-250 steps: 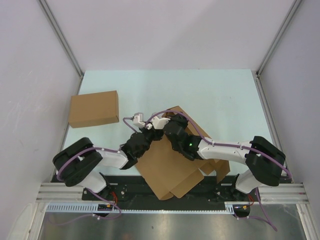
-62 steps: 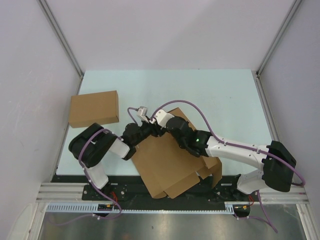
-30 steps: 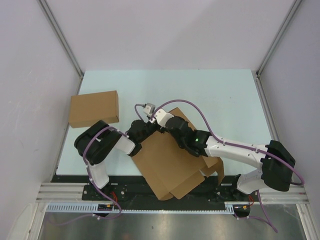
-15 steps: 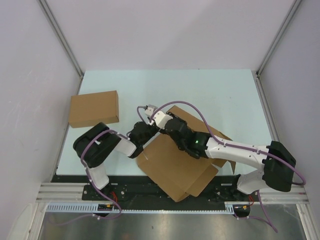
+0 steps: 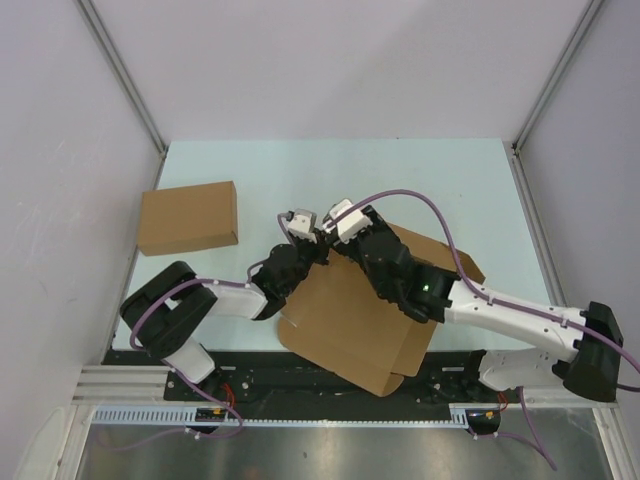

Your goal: Fold the paper box

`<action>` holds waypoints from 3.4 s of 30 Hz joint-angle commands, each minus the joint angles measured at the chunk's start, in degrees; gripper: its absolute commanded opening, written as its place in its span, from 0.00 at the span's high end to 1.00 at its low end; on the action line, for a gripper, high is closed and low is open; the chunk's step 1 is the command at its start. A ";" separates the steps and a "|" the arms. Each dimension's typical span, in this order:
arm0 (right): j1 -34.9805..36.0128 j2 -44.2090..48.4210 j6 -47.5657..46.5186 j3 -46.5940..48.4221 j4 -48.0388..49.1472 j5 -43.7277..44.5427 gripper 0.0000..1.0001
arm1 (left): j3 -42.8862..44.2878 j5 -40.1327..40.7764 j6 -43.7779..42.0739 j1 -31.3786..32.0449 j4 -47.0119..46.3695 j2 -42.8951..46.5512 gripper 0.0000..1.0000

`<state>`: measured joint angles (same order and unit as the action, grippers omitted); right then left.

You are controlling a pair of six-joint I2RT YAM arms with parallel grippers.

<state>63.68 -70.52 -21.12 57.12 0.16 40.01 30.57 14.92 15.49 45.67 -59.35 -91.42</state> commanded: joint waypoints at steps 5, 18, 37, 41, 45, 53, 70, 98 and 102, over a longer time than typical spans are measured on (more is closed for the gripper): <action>-3.99 2.94 8.72 1.06 5.02 2.53 0.36 | 1.78 13.90 -4.15 0.91 5.65 2.03 0.94; -16.48 -9.10 17.44 2.47 11.15 -8.37 0.35 | 0.20 17.95 -6.26 1.61 -1.73 -2.45 0.89; -16.92 -18.07 16.38 1.94 13.46 -6.61 0.39 | -1.04 18.57 -8.19 2.49 -9.03 -4.56 0.57; -16.92 -17.63 16.91 1.76 12.85 -7.40 0.39 | -0.25 18.66 -8.81 2.49 -9.46 -5.00 0.47; -16.92 -17.28 17.43 1.68 12.23 -7.84 0.39 | 1.69 18.31 -8.46 2.49 -7.62 -6.49 0.46; -16.83 -16.49 18.14 0.80 11.44 -8.63 0.40 | 4.23 18.92 -6.52 2.41 -4.99 -7.72 0.92; -16.57 -16.14 19.45 -0.96 11.88 -9.95 0.41 | 11.97 19.89 0.07 2.49 4.33 -8.42 0.66; -16.84 -15.52 19.45 -2.10 13.46 -10.83 0.41 | 9.34 19.27 9.21 2.84 5.74 -12.47 0.54; -16.66 -15.35 19.89 -2.10 13.37 -11.09 0.41 | 10.82 19.80 11.32 2.93 7.49 -14.05 0.64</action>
<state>46.65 -86.39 -2.33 56.10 15.51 30.52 40.29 34.30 22.65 48.16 -52.49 -104.05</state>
